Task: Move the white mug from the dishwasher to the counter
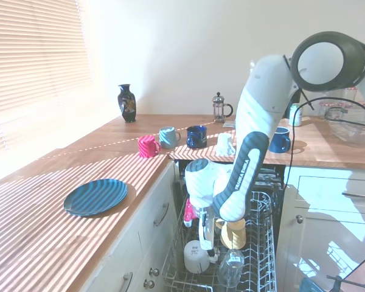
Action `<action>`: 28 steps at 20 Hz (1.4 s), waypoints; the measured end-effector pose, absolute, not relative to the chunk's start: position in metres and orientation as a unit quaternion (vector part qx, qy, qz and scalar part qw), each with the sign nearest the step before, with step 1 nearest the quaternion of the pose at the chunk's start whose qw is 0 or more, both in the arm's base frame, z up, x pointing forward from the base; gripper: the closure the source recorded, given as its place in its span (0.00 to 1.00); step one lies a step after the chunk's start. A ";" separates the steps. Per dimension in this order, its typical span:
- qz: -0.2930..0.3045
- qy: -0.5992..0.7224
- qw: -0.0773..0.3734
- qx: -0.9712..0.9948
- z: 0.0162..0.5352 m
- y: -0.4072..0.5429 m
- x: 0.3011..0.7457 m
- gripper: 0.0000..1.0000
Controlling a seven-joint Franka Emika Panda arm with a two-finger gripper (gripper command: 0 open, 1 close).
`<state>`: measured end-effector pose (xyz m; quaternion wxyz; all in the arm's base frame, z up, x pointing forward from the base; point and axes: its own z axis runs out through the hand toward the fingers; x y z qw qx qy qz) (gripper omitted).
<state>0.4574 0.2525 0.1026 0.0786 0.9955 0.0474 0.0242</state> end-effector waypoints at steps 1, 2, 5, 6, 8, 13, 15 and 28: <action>0.024 0.049 0.081 0.995 0.093 0.253 0.458 0.00; 0.024 0.051 0.084 0.995 0.083 0.255 0.458 0.00; 0.027 0.051 0.096 0.994 0.060 0.256 0.465 0.00; 0.026 0.048 0.100 0.994 0.053 0.256 0.467 0.00; 0.022 0.045 0.103 0.993 0.041 0.258 0.471 0.00; 0.021 0.050 0.108 0.993 0.019 0.258 0.481 0.00; 0.023 0.052 0.106 0.993 0.019 0.258 0.487 1.00; 0.071 0.078 0.119 0.987 -0.001 0.258 0.480 1.00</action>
